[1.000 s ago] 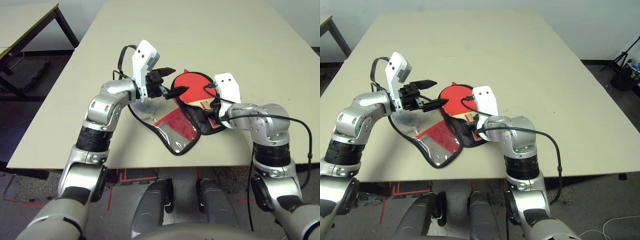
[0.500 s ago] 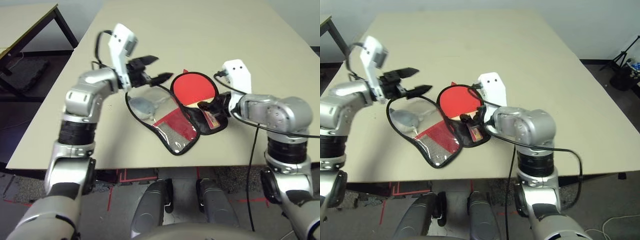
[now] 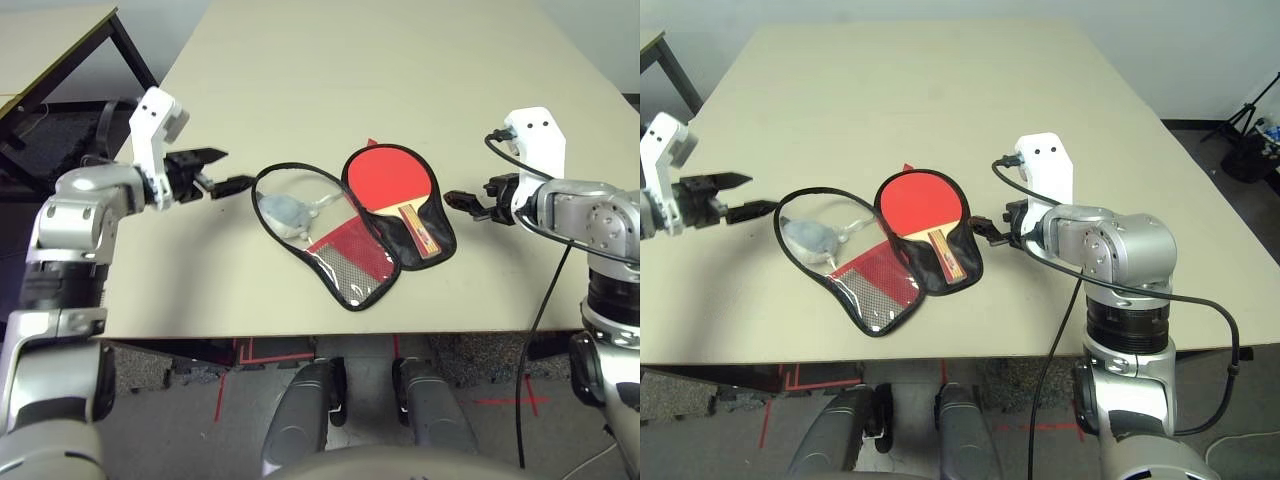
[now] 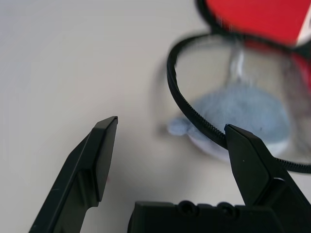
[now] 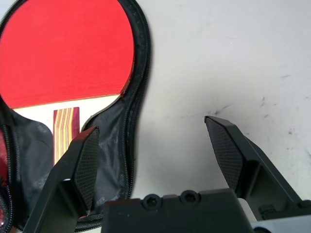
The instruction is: Store the ping-pong paddle in its case and zip it.
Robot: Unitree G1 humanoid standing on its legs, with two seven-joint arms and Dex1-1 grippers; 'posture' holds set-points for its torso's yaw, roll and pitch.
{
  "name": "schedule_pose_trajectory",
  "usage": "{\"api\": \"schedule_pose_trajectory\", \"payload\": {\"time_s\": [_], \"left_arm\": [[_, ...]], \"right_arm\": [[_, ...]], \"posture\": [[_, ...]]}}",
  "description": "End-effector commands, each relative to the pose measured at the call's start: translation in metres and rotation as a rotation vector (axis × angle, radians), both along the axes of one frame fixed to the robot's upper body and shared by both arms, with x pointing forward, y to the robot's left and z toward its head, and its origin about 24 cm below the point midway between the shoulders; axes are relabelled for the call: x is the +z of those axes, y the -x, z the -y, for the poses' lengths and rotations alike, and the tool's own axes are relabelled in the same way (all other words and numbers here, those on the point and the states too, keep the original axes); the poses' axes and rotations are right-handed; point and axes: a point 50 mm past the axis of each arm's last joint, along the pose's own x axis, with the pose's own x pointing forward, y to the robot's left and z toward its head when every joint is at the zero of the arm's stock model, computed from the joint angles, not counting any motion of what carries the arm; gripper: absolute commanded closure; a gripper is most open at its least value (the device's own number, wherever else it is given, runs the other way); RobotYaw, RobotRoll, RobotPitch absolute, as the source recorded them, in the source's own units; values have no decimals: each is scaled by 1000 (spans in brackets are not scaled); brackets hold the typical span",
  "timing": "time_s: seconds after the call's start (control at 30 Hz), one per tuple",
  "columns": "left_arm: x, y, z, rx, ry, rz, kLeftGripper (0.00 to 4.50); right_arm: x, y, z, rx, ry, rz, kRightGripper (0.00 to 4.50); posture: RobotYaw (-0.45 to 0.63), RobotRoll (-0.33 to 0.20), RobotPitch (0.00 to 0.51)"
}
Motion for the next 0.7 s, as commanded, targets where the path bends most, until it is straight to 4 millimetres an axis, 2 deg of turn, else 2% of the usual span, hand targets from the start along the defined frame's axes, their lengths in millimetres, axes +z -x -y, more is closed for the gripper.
{"api": "schedule_pose_trajectory", "payload": {"time_s": [0.03,0.2,0.33,0.43,0.63,0.7], "left_arm": [[-9,4,8,-49,-60,-28,0],[-12,6,26,-112,-45,-39,0],[-7,6,30,-132,-46,-35,0],[2,2,26,-107,-38,-5,0],[34,-12,4,18,54,118,0],[39,-13,-3,37,57,128,0]], "right_arm": [[-2,1,5,-20,-1,2,33],[-2,1,5,-24,-3,3,33],[-2,1,6,-30,-1,3,33],[-2,1,6,-32,-2,2,33],[-4,1,4,-32,-7,-1,33],[-4,0,4,-32,-8,-2,33]], "posture": [[-39,0,148],[-45,0,152],[-48,0,155],[-48,0,158],[-44,0,162],[-42,0,163]]}}
